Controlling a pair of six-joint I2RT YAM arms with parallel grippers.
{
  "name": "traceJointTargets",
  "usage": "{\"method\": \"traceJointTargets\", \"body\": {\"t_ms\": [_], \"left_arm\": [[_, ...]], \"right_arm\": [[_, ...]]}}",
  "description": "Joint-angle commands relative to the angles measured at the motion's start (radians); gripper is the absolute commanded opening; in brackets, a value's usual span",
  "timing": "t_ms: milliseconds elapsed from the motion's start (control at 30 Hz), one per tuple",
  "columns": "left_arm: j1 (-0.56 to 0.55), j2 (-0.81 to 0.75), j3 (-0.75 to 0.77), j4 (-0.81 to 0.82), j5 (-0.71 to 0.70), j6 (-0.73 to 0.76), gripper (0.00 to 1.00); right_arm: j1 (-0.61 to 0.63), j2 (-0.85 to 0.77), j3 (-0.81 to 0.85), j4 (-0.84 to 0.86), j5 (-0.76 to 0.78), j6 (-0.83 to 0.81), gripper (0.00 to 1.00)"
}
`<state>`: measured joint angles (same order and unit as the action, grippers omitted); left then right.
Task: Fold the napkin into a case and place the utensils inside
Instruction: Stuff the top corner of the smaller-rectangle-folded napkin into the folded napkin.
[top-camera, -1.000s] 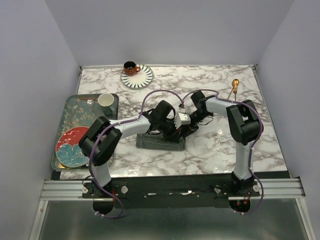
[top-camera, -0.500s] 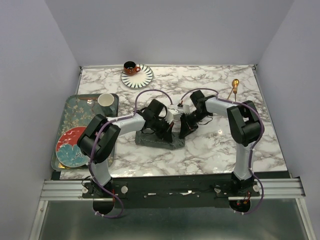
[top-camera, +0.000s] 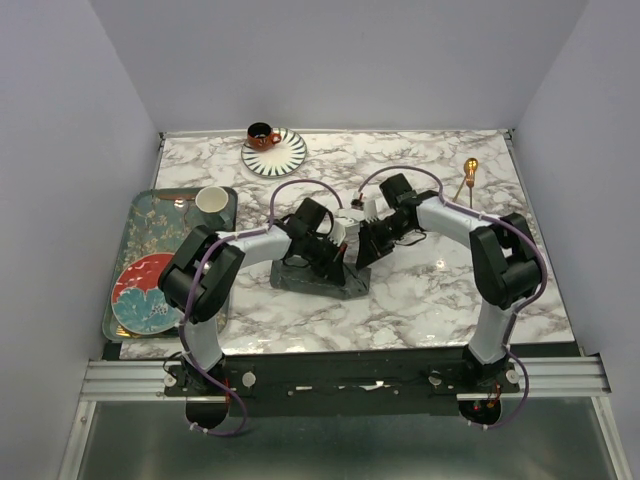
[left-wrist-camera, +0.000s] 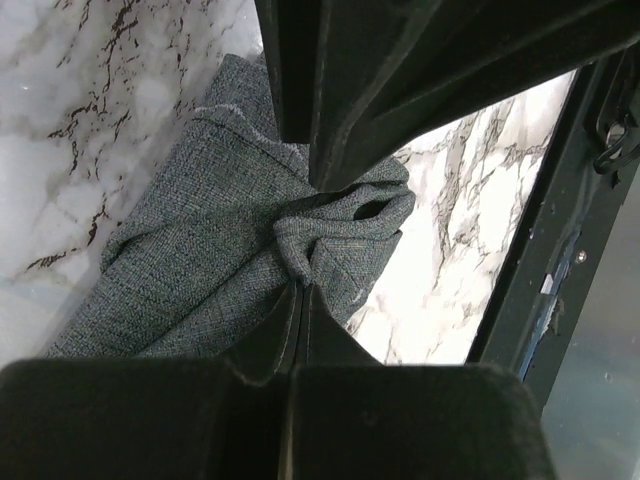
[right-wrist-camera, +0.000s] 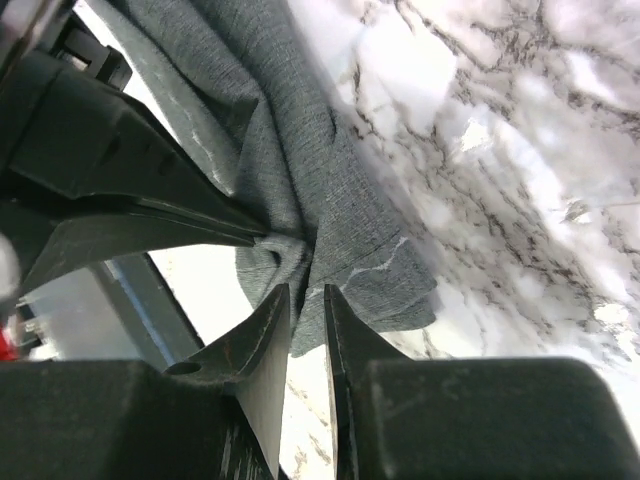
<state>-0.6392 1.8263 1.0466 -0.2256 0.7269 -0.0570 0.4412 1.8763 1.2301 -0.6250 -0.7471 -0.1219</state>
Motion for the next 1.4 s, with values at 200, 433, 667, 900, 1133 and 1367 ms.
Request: {"method": "traceJointTargets", "body": {"t_ms": [200,433,667,900,1133,1367], "left_arm": [[0.013,0.028,-0.022,0.019,0.039,-0.044,0.00],[0.039,0.050,-0.022,0.023,0.065,-0.053,0.00],[0.056,0.077,-0.017,0.025,0.081,-0.058,0.00],[0.065,0.105,-0.003,0.023,0.092,-0.072,0.00],[0.067,0.120,0.007,0.019,0.095,-0.079,0.00],[0.070,0.136,0.020,0.022,0.089,-0.093,0.00]], "right_arm": [[0.067,-0.060,-0.069,0.119,0.140,-0.039,0.30],[0.080,-0.132,-0.165,0.241,0.181,-0.013,0.31],[0.082,-0.284,-0.290,0.383,0.216,-0.039,0.37],[0.122,-0.319,-0.314,0.436,0.270,-0.059,0.36],[0.205,-0.296,-0.279,0.375,0.396,-0.130,0.35],[0.228,-0.256,-0.256,0.332,0.477,-0.173,0.35]]}}
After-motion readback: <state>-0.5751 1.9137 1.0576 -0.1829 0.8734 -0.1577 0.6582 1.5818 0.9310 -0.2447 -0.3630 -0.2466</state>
